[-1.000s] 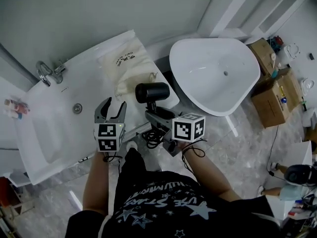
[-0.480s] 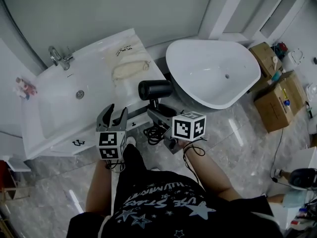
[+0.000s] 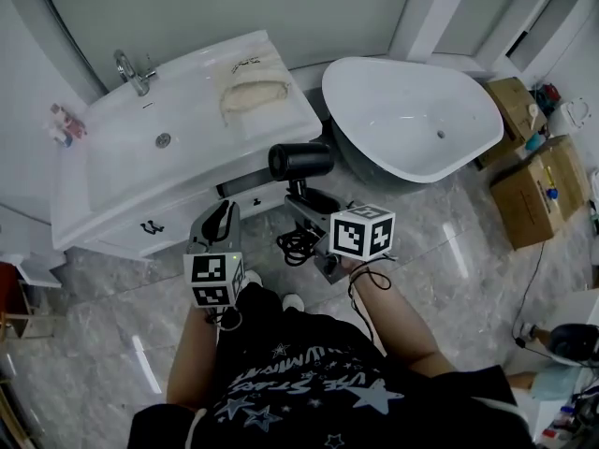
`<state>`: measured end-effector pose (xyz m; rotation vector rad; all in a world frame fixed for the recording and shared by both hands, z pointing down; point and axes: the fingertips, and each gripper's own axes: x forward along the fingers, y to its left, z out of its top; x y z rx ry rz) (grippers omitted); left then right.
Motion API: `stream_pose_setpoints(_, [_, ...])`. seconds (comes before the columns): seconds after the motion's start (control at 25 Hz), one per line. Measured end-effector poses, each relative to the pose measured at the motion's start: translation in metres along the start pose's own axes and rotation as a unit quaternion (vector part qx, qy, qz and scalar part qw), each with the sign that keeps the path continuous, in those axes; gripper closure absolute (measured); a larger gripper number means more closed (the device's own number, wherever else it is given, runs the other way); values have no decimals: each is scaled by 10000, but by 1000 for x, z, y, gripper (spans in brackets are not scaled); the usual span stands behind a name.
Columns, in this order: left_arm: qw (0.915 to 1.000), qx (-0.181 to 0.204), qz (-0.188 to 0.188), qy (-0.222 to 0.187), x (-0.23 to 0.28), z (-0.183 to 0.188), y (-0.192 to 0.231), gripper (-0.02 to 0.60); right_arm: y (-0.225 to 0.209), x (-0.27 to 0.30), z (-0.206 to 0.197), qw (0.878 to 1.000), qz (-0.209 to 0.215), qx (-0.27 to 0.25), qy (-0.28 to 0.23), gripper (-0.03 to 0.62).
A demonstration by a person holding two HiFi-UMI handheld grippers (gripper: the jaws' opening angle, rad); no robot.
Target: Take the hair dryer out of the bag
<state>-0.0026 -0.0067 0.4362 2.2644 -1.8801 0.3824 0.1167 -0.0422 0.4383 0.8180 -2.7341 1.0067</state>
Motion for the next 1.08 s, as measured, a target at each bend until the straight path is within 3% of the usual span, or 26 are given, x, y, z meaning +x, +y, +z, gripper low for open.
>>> stream_pose_setpoints(0.52, [9995,38,42,297,-73,-43,-5,560,47,-9,-50,9997,61,-185,179,418])
stream_pose_setpoints(1.08, [9982,-343,-186,464,-206,-102,14,560,151,-42,-146,9995,-213,-72,215,418])
